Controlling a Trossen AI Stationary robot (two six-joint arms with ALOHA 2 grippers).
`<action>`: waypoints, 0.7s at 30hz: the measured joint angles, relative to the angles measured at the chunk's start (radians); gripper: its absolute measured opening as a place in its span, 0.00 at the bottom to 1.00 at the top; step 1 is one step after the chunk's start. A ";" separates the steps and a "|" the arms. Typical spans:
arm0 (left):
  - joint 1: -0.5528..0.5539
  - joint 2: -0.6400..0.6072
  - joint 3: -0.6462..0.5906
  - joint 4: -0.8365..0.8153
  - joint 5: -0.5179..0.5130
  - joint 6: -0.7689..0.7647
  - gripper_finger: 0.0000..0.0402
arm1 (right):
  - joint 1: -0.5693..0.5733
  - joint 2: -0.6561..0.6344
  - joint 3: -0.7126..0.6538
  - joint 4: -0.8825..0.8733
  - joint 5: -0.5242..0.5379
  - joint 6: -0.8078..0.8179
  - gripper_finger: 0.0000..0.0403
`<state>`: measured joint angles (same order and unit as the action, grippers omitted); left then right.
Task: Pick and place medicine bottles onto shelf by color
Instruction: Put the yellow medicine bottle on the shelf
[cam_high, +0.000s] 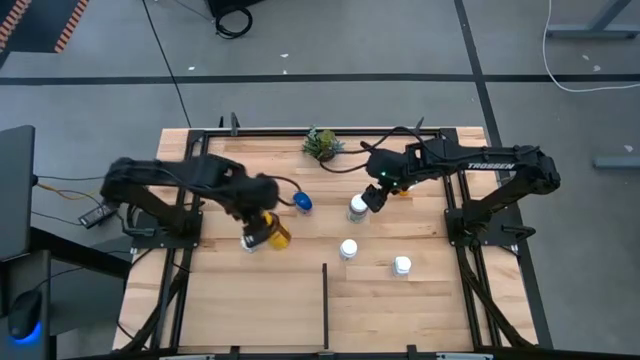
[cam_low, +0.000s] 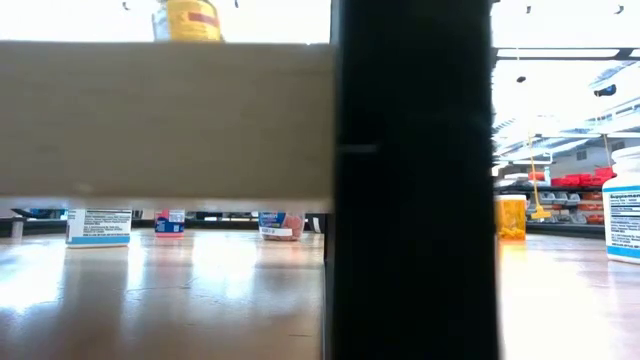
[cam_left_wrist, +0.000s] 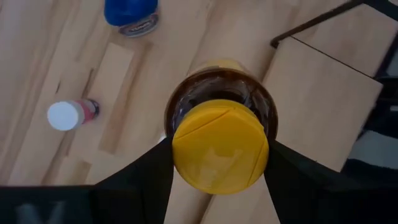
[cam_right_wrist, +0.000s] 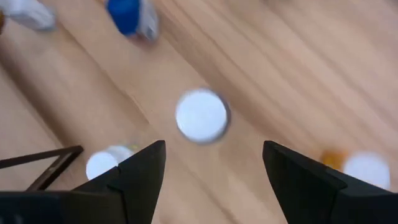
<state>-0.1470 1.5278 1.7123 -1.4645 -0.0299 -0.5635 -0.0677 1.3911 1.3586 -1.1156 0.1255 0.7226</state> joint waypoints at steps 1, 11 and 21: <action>-0.011 0.024 0.012 -0.001 -0.003 -0.003 0.55 | 0.008 0.000 0.000 -0.022 0.001 0.039 0.69; -0.165 0.142 0.044 0.009 0.000 -0.036 0.55 | 0.152 0.000 0.000 -0.057 0.026 0.324 0.69; -0.338 0.142 0.045 -0.018 -0.010 -0.197 0.55 | 0.324 0.000 0.022 -0.015 0.071 0.435 0.69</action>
<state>-0.4847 1.6695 1.7576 -1.4822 -0.0402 -0.7610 0.2562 1.3911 1.3802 -1.1309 0.1964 1.1571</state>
